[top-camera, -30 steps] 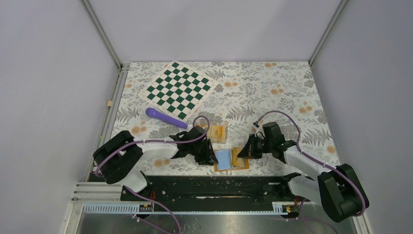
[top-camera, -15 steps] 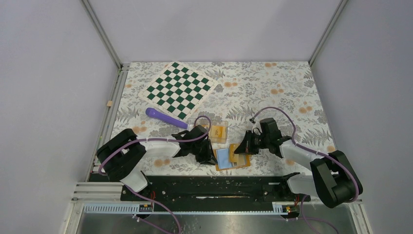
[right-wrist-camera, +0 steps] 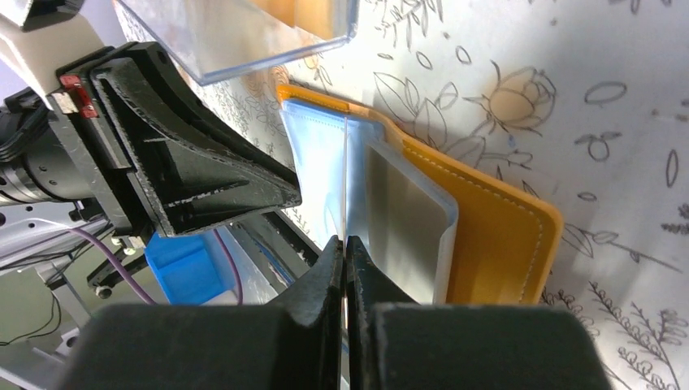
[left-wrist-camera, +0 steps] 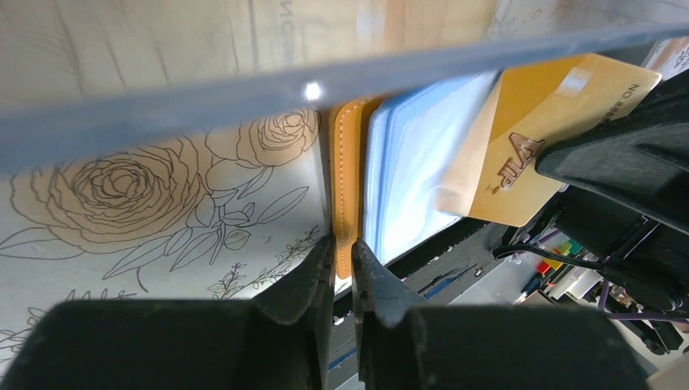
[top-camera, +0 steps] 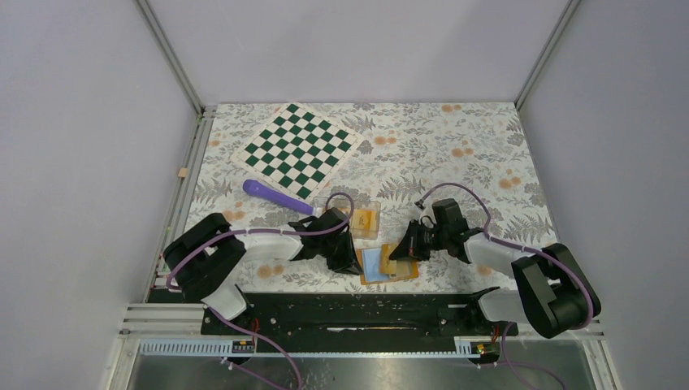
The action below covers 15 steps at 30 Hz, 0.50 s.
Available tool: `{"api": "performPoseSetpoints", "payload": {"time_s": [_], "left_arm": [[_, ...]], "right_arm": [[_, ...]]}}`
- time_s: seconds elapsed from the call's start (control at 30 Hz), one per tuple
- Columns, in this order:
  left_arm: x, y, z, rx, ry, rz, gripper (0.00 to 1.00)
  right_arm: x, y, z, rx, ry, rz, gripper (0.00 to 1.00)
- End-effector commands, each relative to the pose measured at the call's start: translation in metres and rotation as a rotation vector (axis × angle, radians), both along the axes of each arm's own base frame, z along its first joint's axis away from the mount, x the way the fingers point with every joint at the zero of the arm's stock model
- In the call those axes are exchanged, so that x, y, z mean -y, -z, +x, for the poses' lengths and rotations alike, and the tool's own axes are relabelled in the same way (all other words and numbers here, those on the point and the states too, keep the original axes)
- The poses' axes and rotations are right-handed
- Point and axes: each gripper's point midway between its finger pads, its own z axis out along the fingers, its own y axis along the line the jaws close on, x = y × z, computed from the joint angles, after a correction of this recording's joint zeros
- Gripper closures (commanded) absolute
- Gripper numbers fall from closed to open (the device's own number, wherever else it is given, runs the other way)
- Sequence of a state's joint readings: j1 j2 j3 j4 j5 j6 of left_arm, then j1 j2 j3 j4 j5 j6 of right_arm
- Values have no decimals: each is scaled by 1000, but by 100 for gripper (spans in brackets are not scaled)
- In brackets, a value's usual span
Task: Put the credit cards into the card holder
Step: Insert the credit card into the card slot.
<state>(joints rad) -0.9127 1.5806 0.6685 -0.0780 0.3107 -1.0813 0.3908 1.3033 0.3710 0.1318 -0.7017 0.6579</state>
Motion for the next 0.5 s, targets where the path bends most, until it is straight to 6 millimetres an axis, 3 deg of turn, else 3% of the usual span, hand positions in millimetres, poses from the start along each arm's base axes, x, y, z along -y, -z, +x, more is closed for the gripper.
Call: {"api": "performPoseSetpoints", "payload": {"time_s": [0.0, 0.47], "left_arm": [[-6, 11, 2, 11, 9, 60, 86], [0, 7, 7, 34, 51, 83, 86]], "right_arm": [[5, 4, -18, -92, 7, -19, 100], [11, 12, -32, -204, 13, -68, 100]]}}
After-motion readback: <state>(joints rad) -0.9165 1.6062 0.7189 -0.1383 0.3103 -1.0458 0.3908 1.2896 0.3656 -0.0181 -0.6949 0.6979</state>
